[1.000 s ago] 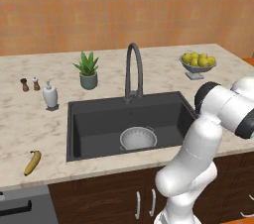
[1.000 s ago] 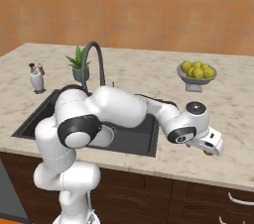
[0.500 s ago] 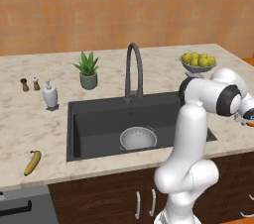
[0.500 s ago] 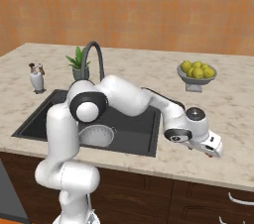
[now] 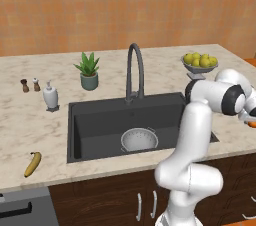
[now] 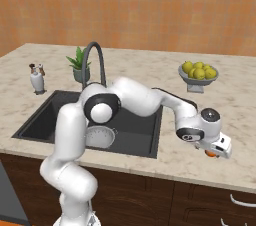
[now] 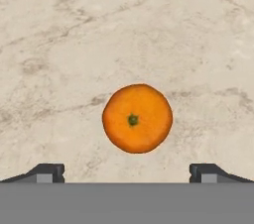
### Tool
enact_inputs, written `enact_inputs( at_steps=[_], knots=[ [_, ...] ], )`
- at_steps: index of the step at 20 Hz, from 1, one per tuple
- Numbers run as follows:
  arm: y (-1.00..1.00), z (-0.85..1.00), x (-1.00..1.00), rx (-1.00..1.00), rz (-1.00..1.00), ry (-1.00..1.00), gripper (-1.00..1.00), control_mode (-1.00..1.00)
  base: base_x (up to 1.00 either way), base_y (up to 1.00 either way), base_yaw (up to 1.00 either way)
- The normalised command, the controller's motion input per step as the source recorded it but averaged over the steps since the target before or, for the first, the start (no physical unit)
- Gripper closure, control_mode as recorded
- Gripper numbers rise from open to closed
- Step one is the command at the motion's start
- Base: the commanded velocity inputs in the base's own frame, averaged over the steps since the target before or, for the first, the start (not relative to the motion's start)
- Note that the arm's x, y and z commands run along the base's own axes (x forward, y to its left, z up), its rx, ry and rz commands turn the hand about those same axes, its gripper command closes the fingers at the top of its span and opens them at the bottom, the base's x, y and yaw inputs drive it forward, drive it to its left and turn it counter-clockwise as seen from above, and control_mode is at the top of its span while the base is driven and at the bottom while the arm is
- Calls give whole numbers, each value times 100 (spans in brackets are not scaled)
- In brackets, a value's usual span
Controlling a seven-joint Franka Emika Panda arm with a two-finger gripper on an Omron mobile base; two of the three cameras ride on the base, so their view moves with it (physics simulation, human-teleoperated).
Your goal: Put the colander in the sink, put the banana, tangerine in the colander, and turn on the sink faucet and pour water over the colander.
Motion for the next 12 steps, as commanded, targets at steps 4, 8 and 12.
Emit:
enact_inputs(
  at_steps=[4,8,12],
  knots=[
    [-10,-16,37,4,0,7,-100,-100,0,0,0],
    [-14,-30,40,2,0,11,-100,-100,0,0,0],
    [-19,-39,23,0,0,12,-100,-100,0,0,0]
  ],
)
